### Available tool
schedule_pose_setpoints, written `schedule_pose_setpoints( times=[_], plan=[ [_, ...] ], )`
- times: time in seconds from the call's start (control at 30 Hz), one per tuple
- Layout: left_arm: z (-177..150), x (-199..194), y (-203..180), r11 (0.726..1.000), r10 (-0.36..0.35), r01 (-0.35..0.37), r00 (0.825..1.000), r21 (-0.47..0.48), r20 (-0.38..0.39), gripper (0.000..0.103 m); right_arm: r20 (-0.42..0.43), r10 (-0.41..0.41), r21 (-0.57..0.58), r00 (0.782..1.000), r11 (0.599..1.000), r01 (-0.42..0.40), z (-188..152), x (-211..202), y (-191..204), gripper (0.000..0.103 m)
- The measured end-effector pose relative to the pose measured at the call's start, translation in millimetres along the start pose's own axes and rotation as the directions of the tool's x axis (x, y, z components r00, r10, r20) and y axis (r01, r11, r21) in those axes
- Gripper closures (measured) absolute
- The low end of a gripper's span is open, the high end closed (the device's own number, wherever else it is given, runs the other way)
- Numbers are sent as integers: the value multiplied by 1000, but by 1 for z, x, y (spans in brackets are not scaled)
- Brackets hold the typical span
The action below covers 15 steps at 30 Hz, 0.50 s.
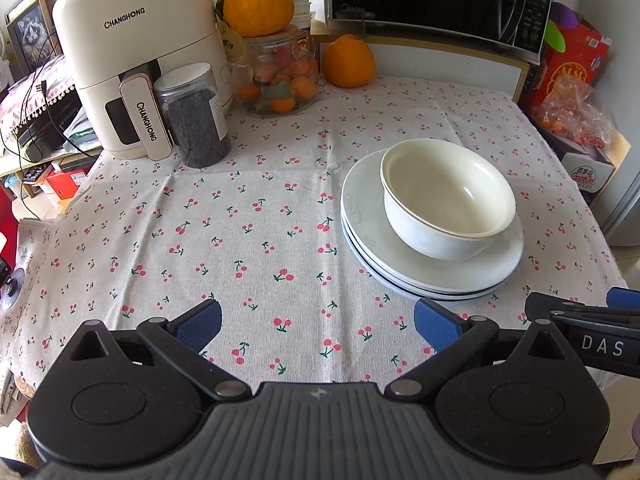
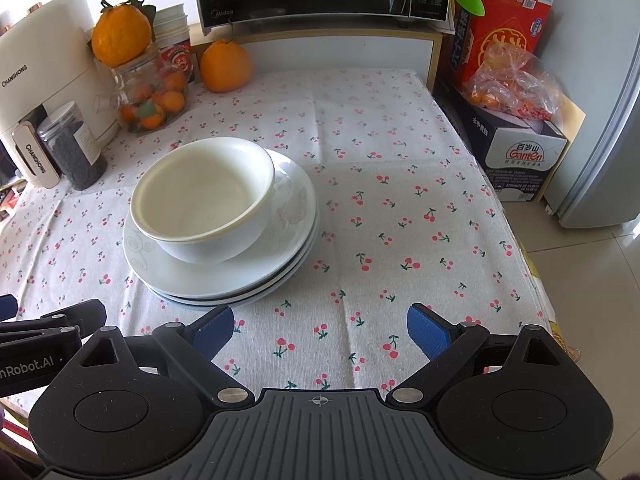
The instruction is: Organize plates and bowls
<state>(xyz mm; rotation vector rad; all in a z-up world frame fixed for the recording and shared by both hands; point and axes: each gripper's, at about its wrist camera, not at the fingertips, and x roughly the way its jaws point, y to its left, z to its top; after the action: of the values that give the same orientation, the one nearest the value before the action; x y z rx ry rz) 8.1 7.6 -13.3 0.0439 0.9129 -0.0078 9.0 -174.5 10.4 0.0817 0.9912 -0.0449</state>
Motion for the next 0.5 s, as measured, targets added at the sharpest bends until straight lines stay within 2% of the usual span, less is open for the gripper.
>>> schedule_pose_setpoints(
  times=[0.5],
  plan=[
    [-1,0,-2,1000,-1,1,1000,4,-2,0,-1,0,-1,1000,1000,0,0,0,0,8]
  ],
)
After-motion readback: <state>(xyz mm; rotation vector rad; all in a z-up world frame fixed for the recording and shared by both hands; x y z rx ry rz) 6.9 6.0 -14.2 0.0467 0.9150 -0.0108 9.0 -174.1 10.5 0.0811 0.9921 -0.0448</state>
